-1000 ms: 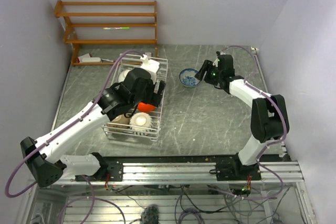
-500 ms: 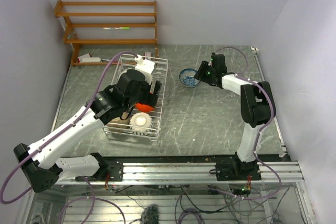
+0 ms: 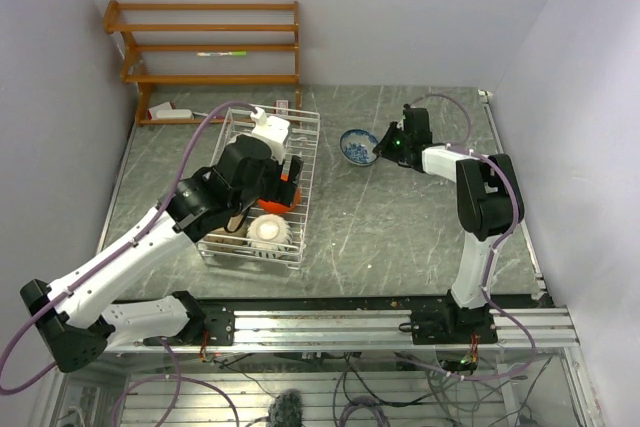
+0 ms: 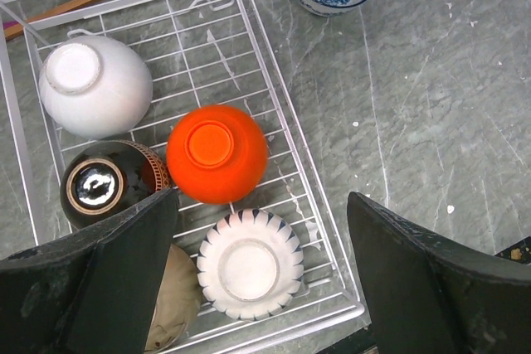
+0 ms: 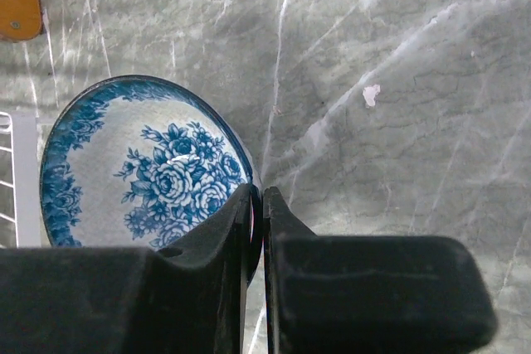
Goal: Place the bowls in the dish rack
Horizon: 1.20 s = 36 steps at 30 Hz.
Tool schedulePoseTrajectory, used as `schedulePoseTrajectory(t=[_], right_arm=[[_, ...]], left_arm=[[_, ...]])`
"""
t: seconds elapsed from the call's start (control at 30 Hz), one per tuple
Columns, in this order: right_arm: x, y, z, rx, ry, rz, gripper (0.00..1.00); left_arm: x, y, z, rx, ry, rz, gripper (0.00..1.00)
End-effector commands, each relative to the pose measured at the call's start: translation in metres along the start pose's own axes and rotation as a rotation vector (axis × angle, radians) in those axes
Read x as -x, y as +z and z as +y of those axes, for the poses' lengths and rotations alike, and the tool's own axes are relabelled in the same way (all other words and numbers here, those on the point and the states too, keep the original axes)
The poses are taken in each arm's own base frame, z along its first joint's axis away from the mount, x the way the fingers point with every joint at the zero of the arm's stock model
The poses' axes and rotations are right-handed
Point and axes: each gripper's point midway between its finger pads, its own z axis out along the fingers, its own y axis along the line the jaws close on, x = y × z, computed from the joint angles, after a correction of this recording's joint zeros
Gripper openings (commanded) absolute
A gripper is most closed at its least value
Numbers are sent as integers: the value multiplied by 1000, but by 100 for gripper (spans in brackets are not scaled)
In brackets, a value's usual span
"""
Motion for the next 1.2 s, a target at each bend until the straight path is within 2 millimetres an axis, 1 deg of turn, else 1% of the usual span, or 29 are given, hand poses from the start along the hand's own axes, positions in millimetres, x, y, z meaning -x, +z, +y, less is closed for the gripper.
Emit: schedulePoseTrajectory(t=[0.0,0.03,0.1,0.2,0.23,0.27,0.3,0.4,0.53,0.63,0.67,0.73,0.83,0.97,1.03,1.17], right_arm=[[1,4,0,67,38,-22,4],[0,3,3,101,39,-24,0],[-2,0,9,172,57,-29,0],[-1,-17,23,355,117,-36,0],[2,-24,29,418,165,-38,0],[-1,-32,33,485,190,-42,0],[-1,-43,41,565,208,-31,0],[3,-71,62,736,252,-31,0],[9,-111,86,902,273,-52,0],[15,-141,101,1003,299,-64,0],[17,-151,107,1032,311,-62,0],[20,-165,116,1067,302,-74,0],[21,-178,132,1083,278,-83,0],[17,-196,162,1130,253,-69,0],[12,-201,175,1139,248,-56,0],[5,-204,194,1144,236,-40,0]], left_arm=[[9,-6,2,5,-30,-48,93],[9,-7,2,2,-32,-51,93],[11,-10,2,-3,-39,-64,94],[16,-13,2,-13,-55,-88,95],[17,-14,1,-19,-60,-95,96],[20,-16,-1,-28,-71,-103,100],[21,-17,-3,-40,-77,-110,99],[29,-22,-12,-96,-108,-139,99],[41,-26,-26,-176,-178,-189,99],[44,-22,-39,-232,-235,-192,99],[44,-20,-43,-245,-249,-188,99],[45,-16,-50,-272,-274,-184,99],[52,-11,-55,-287,-304,-199,99],[63,-8,-61,-322,-325,-253,99],[68,-6,-66,-348,-326,-277,99],[76,0,-72,-369,-335,-310,99]])
